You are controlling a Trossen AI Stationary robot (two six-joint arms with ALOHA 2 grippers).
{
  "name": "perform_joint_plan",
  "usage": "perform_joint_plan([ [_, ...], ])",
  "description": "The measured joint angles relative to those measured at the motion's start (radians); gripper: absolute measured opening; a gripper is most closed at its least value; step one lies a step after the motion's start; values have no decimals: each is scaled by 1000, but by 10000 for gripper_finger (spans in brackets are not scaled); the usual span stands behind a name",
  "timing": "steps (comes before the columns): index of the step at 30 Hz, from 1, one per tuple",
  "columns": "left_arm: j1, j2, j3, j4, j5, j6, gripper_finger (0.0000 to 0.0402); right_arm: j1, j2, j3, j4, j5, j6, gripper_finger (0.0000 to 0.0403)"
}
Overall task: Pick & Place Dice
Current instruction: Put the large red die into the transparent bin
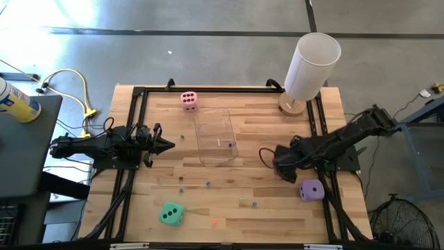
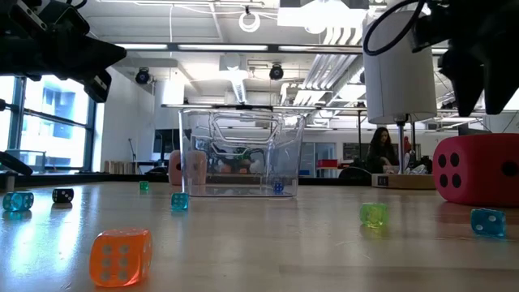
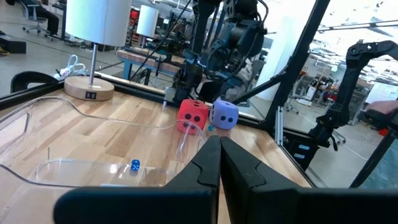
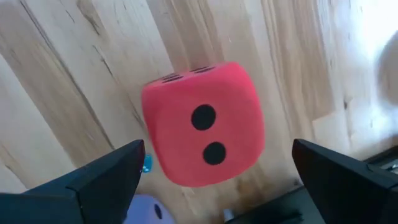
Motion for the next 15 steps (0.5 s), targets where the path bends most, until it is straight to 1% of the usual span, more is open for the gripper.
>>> perform_joint_plan([
  [7, 0, 0, 0, 0, 0, 0, 0, -53, 0, 0, 8, -2, -154, 400],
  [13, 0, 0, 0, 0, 0, 0, 0, -74, 5, -3, 49, -5, -278, 400],
  [15, 0, 0, 0, 0, 0, 0, 0, -79, 10, -18, 54, -34, -288, 400],
])
